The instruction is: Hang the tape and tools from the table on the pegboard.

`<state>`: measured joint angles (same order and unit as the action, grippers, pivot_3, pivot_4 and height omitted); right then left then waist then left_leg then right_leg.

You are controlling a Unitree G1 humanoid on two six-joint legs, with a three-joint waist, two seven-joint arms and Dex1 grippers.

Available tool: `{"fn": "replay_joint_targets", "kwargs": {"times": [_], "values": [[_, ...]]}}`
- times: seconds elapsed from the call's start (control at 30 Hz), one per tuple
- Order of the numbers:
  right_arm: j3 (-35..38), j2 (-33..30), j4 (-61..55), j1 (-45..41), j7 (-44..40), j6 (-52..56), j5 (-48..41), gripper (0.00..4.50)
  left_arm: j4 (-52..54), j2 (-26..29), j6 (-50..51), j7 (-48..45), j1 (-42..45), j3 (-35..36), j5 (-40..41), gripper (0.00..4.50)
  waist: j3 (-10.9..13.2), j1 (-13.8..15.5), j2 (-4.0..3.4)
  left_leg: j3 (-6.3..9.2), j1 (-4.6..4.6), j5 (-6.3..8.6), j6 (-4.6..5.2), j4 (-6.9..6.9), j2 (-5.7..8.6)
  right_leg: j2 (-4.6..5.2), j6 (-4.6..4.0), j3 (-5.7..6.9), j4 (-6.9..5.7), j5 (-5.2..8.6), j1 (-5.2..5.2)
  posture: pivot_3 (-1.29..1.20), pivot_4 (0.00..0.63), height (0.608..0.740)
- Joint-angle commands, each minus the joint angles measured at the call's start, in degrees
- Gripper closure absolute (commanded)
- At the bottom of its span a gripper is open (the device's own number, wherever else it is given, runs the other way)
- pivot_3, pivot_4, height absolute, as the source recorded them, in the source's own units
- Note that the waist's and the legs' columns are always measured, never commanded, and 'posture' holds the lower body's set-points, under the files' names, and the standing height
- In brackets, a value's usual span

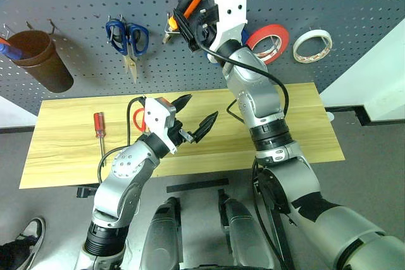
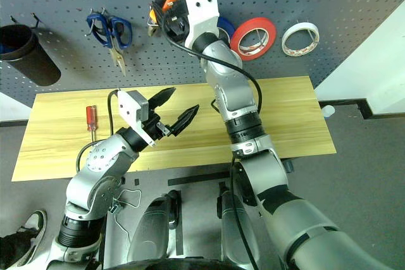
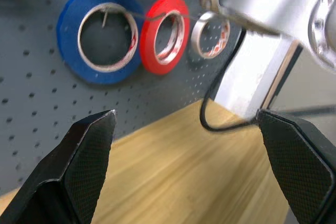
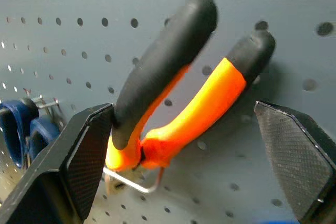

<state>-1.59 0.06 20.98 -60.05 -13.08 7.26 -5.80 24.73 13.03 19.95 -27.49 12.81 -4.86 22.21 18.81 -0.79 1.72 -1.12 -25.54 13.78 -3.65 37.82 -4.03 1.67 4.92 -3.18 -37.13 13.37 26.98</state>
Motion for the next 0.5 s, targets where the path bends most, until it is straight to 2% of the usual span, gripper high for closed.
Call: {"fn": "replay_joint_targets", "kwargs": {"times": [0.03,0.27,0.5], "values": [[0.5,-1.7,-5.2,1.6,0.5,0.8,0.6,0.03,-0.7,0.4,-2.6,-1.6,1.4,0.5,0.1,0.00,0.0,0.1,0.00,0.00,0.00,0.00,0.00,0.00,0.00,0.00,0.00,0.01,0.00,0.00,0.00,0.04,0.217,0.721],[0.1,-3.6,-7.5,4.3,0.4,0.5,1.4,0.03,-6.5,0.8,-6.5,-4.1,5.4,1.4,-0.3,0.00,-1.1,-0.1,0.05,-0.02,-0.03,-0.02,-0.03,0.00,0.00,0.01,0.02,0.02,-0.01,-0.03,0.01,0.05,0.157,0.721],[0.7,-5.5,-7.6,5.0,1.2,-0.4,2.5,0.03,-12.7,0.0,-10.4,-6.3,9.7,1.2,-0.9,0.00,-3.6,0.0,0.14,-0.06,0.00,-0.03,-0.05,-0.04,0.00,0.01,0.03,0.03,0.01,-0.05,-0.01,0.04,0.113,0.721]]}}
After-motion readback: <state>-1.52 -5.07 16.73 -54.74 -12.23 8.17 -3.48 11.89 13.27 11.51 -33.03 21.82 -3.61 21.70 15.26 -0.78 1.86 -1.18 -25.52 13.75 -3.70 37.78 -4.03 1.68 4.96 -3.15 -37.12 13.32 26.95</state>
